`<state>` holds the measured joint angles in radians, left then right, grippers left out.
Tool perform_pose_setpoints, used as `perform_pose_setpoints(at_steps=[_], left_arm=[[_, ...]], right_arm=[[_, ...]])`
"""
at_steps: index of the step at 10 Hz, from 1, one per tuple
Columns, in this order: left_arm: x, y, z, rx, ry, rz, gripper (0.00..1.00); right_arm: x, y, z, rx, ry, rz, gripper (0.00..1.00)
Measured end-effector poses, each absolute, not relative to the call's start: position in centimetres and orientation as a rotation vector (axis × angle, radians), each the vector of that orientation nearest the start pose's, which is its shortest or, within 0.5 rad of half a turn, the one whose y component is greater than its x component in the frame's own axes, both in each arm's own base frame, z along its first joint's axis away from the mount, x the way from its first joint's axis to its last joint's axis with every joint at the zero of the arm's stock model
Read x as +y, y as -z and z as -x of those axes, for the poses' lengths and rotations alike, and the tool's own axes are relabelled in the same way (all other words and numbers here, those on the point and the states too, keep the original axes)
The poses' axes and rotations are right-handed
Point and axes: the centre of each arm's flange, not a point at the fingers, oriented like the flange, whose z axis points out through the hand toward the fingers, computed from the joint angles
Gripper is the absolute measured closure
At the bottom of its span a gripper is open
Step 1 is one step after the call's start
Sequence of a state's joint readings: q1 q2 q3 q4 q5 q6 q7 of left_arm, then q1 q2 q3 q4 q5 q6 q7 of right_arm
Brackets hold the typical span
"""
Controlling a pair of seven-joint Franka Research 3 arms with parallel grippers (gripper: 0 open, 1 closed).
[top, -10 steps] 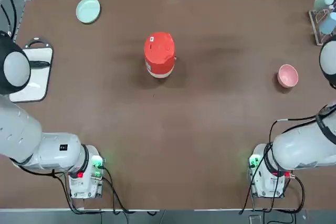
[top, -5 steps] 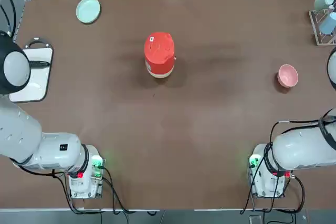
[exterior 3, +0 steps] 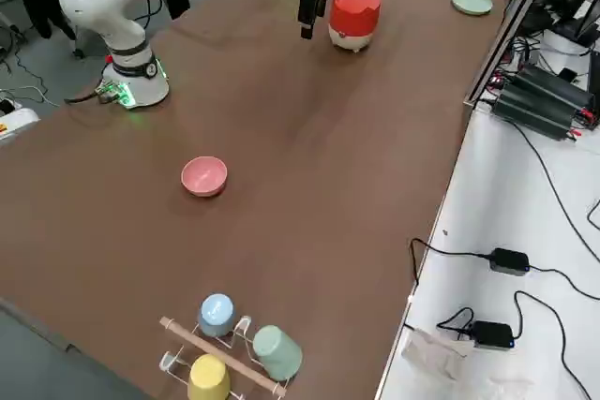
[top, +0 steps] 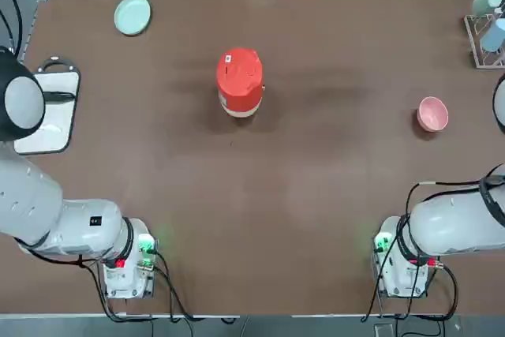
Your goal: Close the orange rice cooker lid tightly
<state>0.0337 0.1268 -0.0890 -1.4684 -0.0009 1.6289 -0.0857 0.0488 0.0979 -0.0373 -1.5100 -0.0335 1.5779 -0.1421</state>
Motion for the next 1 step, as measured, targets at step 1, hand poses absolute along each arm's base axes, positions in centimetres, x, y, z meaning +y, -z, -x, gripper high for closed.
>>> perform_pose_setpoints(at_steps=[1], left_arm=[[-2.97,-60.55,-59.84,-0.050,0.053,3.155,0.00]], right_arm=[[0.40,-59.87,-58.42,-0.244,-0.050,3.167,0.00]])
